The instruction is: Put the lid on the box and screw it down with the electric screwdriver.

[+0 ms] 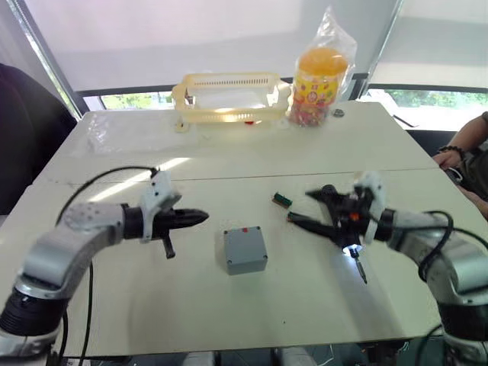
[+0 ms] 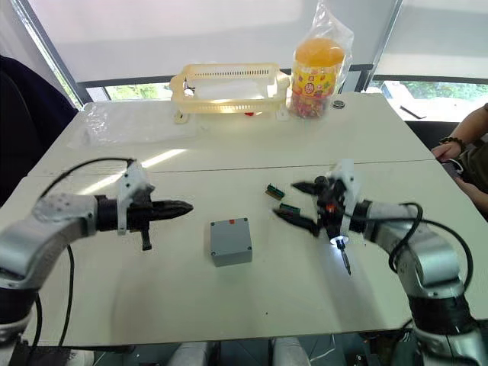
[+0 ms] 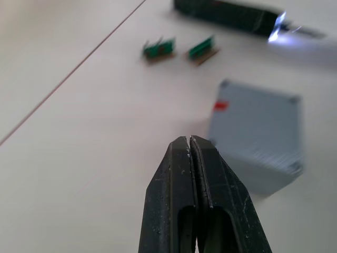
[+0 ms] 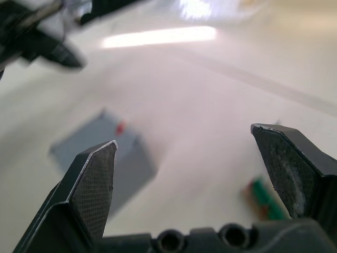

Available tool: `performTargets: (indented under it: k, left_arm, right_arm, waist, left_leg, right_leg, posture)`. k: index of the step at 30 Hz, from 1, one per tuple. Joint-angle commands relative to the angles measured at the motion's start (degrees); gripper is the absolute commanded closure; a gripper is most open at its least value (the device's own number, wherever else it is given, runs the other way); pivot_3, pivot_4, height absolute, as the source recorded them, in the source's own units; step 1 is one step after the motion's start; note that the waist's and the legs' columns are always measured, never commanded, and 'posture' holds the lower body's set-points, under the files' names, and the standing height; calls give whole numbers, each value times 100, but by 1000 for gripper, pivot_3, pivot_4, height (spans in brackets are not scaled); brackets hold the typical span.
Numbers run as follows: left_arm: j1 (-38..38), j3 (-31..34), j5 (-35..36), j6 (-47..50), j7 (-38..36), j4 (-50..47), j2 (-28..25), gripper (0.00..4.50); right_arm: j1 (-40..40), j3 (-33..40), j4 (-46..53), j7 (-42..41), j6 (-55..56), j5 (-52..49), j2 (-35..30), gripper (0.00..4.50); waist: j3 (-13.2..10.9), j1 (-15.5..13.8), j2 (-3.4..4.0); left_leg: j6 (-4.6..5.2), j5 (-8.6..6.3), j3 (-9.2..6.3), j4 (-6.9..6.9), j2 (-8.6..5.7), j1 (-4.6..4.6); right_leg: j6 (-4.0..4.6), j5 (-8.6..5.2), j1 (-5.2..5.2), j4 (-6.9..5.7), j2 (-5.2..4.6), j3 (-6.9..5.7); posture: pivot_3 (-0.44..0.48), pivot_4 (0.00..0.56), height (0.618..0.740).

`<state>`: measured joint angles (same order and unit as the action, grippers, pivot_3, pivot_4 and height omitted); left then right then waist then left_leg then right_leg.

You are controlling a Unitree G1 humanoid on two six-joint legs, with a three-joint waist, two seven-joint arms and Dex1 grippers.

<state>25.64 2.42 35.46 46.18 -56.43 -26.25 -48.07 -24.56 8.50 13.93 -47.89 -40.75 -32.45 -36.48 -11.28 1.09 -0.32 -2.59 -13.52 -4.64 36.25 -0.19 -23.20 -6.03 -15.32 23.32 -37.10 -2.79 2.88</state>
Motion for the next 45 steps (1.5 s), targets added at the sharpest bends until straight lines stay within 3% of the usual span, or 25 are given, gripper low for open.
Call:
performTargets:
  k: [1,5,10,22,25,32,45]
  left_arm:
    - [188,-137,276,218,-200,-294,-152,4500]
    - [162,-509,51,87,-115,-334,-85,4500]
    - [57,-751,-162,30,140,-442,18,4500]
    - [-30,-552,-399,205,1092,-597,183,4500]
    - [-7,-484,-327,338,1273,-654,234,4500]
    - [26,-478,-328,336,1307,-539,219,4500]
    - [-211,-474,-437,54,1220,-408,203,4500]
  right_arm:
    - [-372,-290,-751,407,242,465,227,48]
    - [-781,-902,-1640,656,554,1173,430,48]
    - [-1162,-1135,-2459,671,1031,1535,734,48]
    - [-1652,-1249,-3492,609,1654,2014,1074,48]
    - [-1714,-1230,-3645,563,1732,2077,1102,854]
    - [-1743,-1210,-3814,520,1830,2131,1194,4457]
    - [-1727,-1082,-3696,561,1929,2152,1211,4457]
  waist:
    - [0,4,1]
    - [0,8,1]
    - [-1,10,2]
    - [-1,7,2]
    - [-1,10,2]
    - [-1,11,2]
    - [0,10,2]
  left_leg:
    - [0,0,1,-1,0,0]
    - [-1,1,1,-1,0,-1]
    - [-3,2,2,-2,0,-5]
    - [-4,3,2,-1,0,-5]
    - [-5,4,2,-1,-1,-4]
    - [-5,4,2,-2,0,-4]
    - [-6,4,2,-2,0,-3]
  right_leg:
    - [0,0,1,0,0,0]
    - [0,0,7,-7,2,1]
    - [0,0,12,-9,2,3]
    - [0,1,12,-10,2,3]
    - [0,1,12,-10,2,4]
    - [0,1,12,-11,2,4]
    - [0,1,12,-12,2,4]
  posture:
    - [0,150,740]
    - [0,150,740]
    - [0,150,740]
    - [0,150,740]
    - [0,150,740]
    - [0,150,740]
    - [0,150,740]
